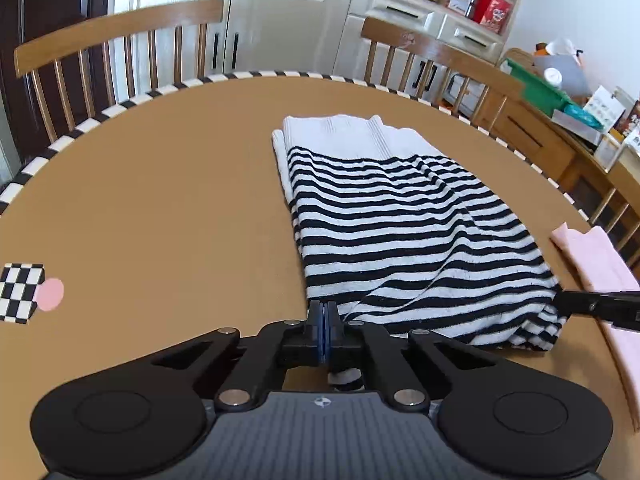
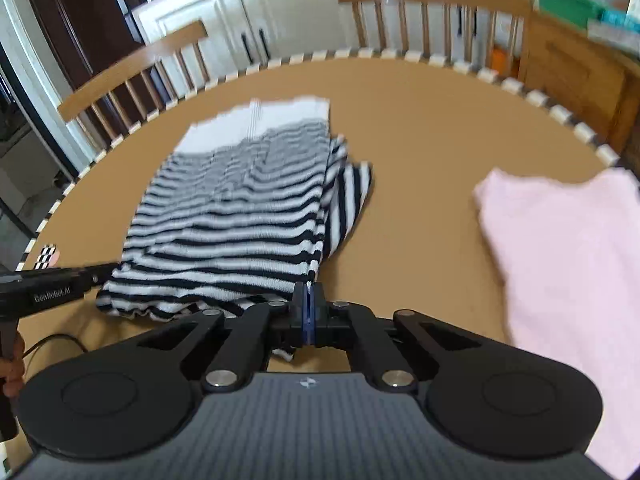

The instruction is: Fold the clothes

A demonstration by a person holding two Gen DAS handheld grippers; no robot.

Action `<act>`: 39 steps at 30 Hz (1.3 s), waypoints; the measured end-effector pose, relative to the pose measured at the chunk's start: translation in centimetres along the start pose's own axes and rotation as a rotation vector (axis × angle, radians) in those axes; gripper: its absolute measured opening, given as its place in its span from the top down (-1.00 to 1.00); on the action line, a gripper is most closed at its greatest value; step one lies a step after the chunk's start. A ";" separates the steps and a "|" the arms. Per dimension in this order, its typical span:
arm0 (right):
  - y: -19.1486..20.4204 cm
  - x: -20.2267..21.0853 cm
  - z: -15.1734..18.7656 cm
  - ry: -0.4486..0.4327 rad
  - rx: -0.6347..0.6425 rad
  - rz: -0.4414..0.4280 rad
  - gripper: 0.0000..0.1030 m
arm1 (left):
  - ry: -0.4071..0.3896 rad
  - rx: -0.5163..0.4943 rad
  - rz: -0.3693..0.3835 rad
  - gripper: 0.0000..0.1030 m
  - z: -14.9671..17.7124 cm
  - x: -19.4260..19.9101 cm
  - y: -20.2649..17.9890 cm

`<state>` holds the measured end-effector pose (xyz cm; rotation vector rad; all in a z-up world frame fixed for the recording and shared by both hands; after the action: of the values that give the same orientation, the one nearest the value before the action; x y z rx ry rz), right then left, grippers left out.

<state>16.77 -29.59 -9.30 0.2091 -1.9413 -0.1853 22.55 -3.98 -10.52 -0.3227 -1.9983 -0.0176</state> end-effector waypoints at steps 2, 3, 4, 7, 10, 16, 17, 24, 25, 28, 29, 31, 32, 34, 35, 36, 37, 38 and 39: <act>0.1 0.3 0.0 0.002 0.008 0.015 0.99 | 0.006 0.019 0.009 0.97 -0.1 0.2 0.5; -0.1 0.6 0.0 -0.006 0.003 0.011 0.98 | 0.010 0.030 0.016 0.97 -0.2 0.2 0.7; -0.4 1.1 0.0 -0.018 -0.005 0.003 0.97 | 0.007 0.038 0.018 0.97 -0.1 0.5 0.9; -1.1 0.4 -0.1 0.007 -0.013 -0.001 0.94 | 0.001 0.076 0.063 0.94 -0.1 1.3 1.2; -1.5 0.4 0.4 0.019 -0.045 -0.020 0.83 | -0.001 0.119 0.127 0.38 0.0 2.5 1.1; -0.3 0.5 1.4 0.031 -0.019 -0.098 0.31 | 0.005 0.073 0.144 0.13 -0.1 2.4 -1.2; 0.1 0.3 1.6 0.040 0.000 -0.110 0.32 | 0.013 0.066 0.141 0.15 0.1 2.1 -1.6; 0.8 0.1 1.9 -0.012 0.056 0.059 1.00 | -0.014 -0.043 0.028 0.77 1.3 1.4 -2.8; 0.5 0.5 1.9 -0.015 0.058 0.086 1.00 | -0.016 -0.046 0.024 0.77 1.2 1.4 -2.7; -1.1 0.9 2.2 0.006 0.042 0.151 1.00 | -0.007 -0.036 0.030 0.80 1.3 1.3 -2.1; -1.6 0.9 2.3 0.012 0.010 0.104 1.00 | -0.003 -0.016 0.048 0.78 1.3 1.3 -2.0; -1.6 1.2 2.5 0.009 -0.025 0.025 0.86 | 0.000 0.009 0.072 0.76 1.3 1.4 -2.0; -0.8 1.4 2.7 0.003 0.002 0.013 0.78 | 0.001 0.008 0.077 0.75 1.3 1.5 -2.1; 1.0 1.4 3.0 -0.013 0.062 -0.014 0.31 | 0.003 0.004 0.078 0.67 1.4 1.5 -2.3; 1.8 1.1 2.9 -0.021 0.084 -0.029 0.30 | 0.005 0.001 0.078 0.62 1.5 1.5 -2.3; 2.6 0.8 2.8 -0.028 0.105 -0.043 0.41 | 0.005 -0.001 0.075 0.59 1.6 1.5 -2.4; 3.1 0.2 2.6 -0.022 0.117 -0.033 0.61 | 0.004 0.000 0.073 0.57 1.6 1.4 -2.4; 3.6 -0.5 2.4 -0.013 0.126 -0.016 0.77 | 0.004 0.001 0.071 0.55 1.6 1.4 -2.4; 3.6 -1.1 2.3 -0.006 0.118 0.001 0.95 | 0.004 0.003 0.069 0.54 1.6 1.4 -2.4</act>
<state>14.87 -25.78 -10.33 0.2855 -1.9602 -0.0710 19.99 -5.70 -9.68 -0.3892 -1.9821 0.0277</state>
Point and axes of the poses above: each gripper's, at about its wrist camera, not at the fingertips, and x roughly against the way its jaws point, y to its left, z to its underside, the point moved 5 cm from there along -x, roughly the way its jaws point, and after that the axes turned 15 degrees about y, right-handed, at the moved point
